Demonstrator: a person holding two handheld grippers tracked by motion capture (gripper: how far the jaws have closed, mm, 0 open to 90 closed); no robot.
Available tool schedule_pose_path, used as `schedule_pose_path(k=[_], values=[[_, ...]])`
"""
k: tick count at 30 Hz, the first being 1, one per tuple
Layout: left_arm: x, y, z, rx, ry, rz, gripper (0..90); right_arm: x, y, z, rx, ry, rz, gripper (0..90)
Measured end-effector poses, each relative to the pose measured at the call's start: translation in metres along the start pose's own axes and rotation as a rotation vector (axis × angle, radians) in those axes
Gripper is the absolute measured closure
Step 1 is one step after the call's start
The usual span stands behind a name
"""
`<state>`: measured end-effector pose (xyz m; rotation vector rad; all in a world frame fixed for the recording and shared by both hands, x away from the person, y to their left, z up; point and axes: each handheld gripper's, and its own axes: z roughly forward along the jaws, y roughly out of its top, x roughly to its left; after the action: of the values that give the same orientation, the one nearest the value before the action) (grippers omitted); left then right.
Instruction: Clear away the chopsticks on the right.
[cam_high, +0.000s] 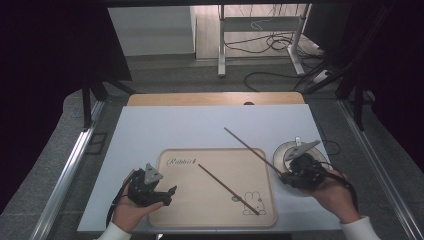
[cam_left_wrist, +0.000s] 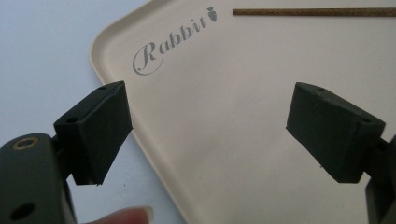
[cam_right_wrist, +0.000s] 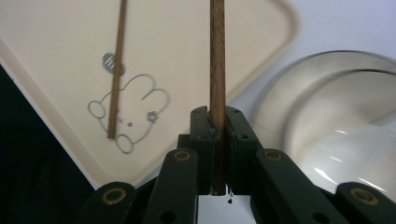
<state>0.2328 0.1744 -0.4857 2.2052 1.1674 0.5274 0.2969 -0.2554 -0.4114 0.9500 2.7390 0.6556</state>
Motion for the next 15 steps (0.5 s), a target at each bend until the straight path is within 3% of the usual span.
schedule_pose_path(k=[1, 6, 15], values=[[0.0, 0.0, 0.0, 0.0, -0.001, 0.001, 14.0, 0.0, 0.0, 0.0, 0.0, 0.0, 0.0, 82.6], [0.0, 0.0, 0.001, 0.004, -0.003, 0.004, 14.0, 0.018, 0.008, 0.041, 0.084, 0.035, -0.022, 82.6], [-0.001, -0.001, 0.001, 0.003, -0.004, 0.005, 14.0, 0.034, 0.007, 0.077, 0.181, 0.057, -0.037, 82.5]])
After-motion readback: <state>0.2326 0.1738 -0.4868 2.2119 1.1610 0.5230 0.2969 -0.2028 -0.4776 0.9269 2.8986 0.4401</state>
